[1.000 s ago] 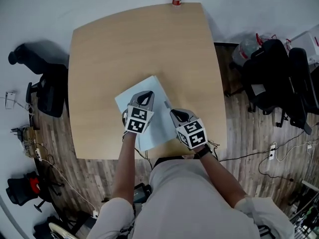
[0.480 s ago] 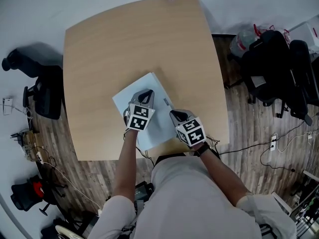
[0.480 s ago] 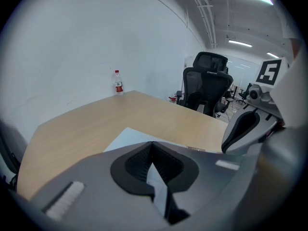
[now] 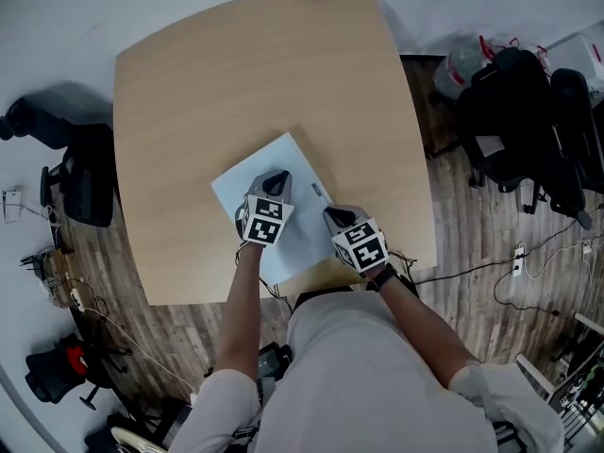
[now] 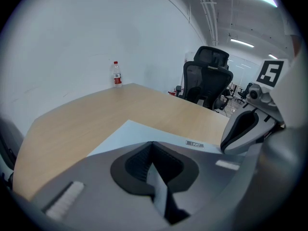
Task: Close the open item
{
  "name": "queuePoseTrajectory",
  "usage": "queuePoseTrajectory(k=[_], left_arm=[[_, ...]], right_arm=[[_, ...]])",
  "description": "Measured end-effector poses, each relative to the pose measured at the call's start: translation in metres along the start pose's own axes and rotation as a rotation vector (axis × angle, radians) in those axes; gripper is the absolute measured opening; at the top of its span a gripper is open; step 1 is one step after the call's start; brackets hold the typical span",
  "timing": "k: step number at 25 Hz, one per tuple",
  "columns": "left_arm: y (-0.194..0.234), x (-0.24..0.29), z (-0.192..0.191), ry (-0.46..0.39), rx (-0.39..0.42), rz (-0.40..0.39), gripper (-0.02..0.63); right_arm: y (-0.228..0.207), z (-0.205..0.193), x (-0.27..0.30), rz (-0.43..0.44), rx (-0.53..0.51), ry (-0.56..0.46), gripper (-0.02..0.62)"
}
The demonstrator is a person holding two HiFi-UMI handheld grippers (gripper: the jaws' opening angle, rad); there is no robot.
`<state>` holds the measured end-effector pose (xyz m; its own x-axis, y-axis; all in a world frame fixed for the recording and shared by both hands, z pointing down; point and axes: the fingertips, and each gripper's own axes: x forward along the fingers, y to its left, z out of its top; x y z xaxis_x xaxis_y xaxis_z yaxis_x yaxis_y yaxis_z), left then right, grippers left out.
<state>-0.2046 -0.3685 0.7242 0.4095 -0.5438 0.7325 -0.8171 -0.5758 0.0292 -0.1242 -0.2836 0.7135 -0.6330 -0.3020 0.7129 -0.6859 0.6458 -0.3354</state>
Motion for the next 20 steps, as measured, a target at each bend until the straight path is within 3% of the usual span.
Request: queuePoseTrajectory(k=[11, 20], left_arm=[[0.001, 0.012, -0.01, 0.06, 0.0, -0.011, 0.009], [-0.002, 0.017, -0.012, 0.037, 0.045, 0.038, 0.011]], right_arm=[[-0.003, -0.002, 0.006, -0.017, -0.042, 0.023, 0.015], [-0.006, -0.002, 0.013, -0.037, -0.099, 0.074, 0.014]])
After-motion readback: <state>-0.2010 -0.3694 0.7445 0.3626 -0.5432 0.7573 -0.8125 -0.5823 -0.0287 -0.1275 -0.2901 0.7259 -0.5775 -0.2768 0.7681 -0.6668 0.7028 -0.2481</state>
